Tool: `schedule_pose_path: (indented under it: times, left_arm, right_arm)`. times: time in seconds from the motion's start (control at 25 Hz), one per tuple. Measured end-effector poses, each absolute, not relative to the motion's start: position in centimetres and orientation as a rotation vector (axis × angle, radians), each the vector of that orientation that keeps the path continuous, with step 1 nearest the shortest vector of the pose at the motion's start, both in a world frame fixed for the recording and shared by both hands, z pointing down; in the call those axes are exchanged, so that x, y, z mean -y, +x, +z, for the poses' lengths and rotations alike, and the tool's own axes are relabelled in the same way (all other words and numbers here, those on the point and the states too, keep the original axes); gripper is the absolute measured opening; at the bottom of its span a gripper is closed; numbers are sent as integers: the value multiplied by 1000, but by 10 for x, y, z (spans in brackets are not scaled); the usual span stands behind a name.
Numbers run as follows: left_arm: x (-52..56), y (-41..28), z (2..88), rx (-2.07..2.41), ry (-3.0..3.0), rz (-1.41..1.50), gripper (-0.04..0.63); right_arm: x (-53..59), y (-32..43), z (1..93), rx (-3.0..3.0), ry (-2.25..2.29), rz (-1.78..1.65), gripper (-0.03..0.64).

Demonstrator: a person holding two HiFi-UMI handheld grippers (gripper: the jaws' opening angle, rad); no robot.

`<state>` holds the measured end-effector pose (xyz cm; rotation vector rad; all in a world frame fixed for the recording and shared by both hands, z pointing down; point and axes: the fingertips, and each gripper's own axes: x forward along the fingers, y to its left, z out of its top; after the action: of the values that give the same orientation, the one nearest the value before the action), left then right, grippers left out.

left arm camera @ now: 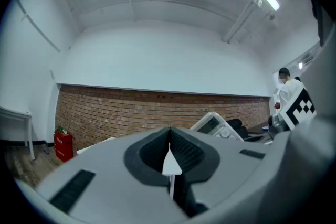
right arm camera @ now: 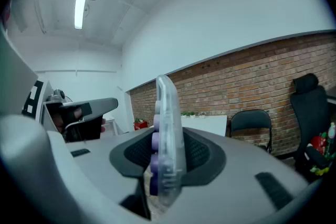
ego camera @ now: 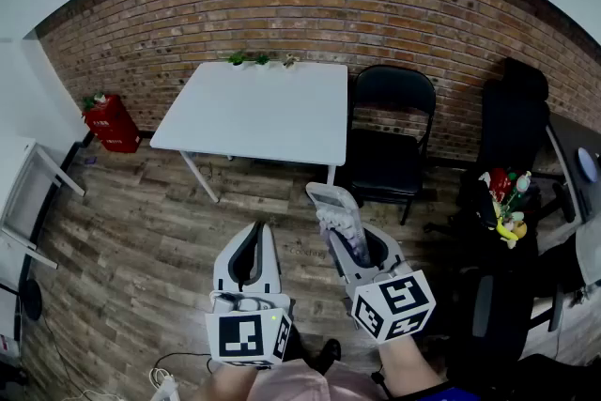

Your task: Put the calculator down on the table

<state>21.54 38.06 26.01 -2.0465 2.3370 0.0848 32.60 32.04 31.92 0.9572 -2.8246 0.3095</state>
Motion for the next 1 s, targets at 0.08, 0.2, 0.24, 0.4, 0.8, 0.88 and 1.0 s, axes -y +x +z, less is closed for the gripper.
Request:
schedule_pose_path:
  times: [0.08,0.2,0.24,0.4,0.8,0.88,1.0]
  left_arm:
    - [-378,210,261,-2334,-2046,85,12]
    - [-375,201,261,-2331,-2046,85,12]
    - [-373,197,262,-2330,-2047,85,12]
    - [-365,182,263,-2321,-2055,83,12]
    - [-355,126,264,-2291,-2049,83,12]
    - [-353,116,267,-2296,-2056,82,12]
    - [-348,106,272,-2302,-2057,70,12]
  right_arm:
    - [-318,321,320,2831,955,305,135]
    - [-314,312,321,2826,960,304,135]
    - [-313,308,322,2822,963,304,135]
    - [-306,293,321,2833,972,313,133]
    - [-287,244,310,2861,1022,300,135]
    - [-283,235,310,2858,1022,299,135]
    - [-277,224,312,2849,1016,299,135]
